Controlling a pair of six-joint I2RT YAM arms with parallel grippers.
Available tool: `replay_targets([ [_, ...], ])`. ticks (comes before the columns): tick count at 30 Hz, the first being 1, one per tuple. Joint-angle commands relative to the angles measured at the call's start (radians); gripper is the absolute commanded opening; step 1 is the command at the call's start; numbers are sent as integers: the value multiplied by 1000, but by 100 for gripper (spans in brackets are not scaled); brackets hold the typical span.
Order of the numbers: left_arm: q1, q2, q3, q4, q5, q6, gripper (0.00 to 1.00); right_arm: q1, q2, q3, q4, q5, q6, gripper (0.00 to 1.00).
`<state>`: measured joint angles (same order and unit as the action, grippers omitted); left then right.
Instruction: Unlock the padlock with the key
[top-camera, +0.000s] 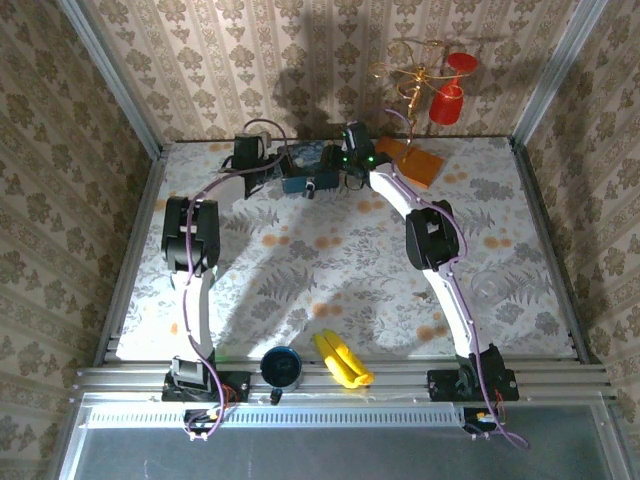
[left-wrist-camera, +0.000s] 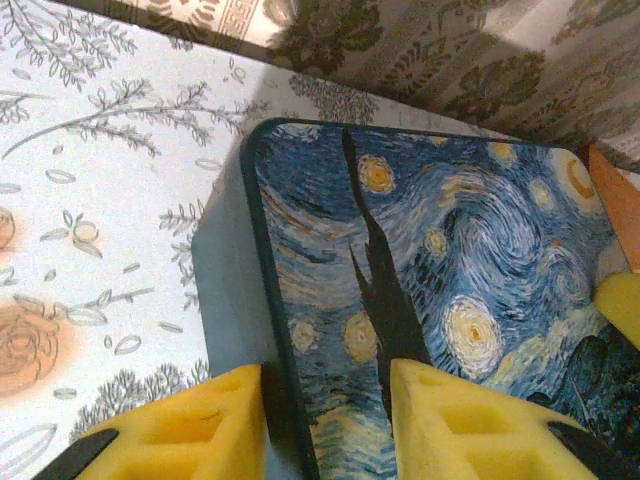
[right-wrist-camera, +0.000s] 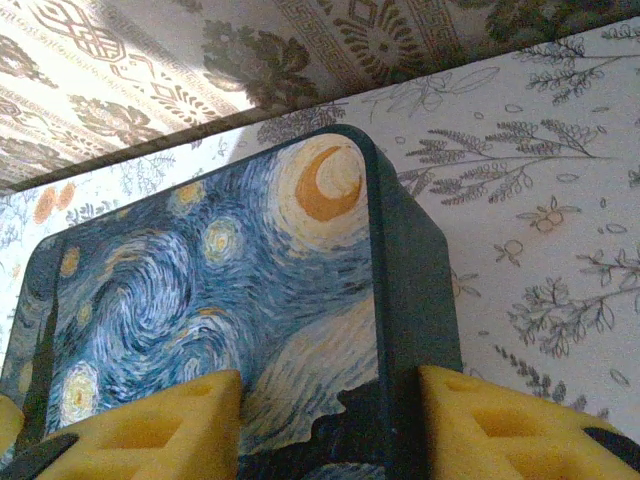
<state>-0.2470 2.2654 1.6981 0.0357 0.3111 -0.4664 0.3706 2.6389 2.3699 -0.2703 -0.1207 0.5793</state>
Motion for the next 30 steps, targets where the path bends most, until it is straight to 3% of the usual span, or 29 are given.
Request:
replay_targets([
  [1,-80,-74,-89,-9,42,36,34,63,-89,-139,-35,-25,-15,46],
  [10,-159,-268,-372,117,-22,-14,35,99,-395,-659,133,13,52,41],
  [14,-233,-356,-513,181,-61,-56,35,121,-528,-869,195,28,87,40],
  [30,-473,-711,-890,256,-297,-259,33,245,-902,-1310,172,180,214,40],
])
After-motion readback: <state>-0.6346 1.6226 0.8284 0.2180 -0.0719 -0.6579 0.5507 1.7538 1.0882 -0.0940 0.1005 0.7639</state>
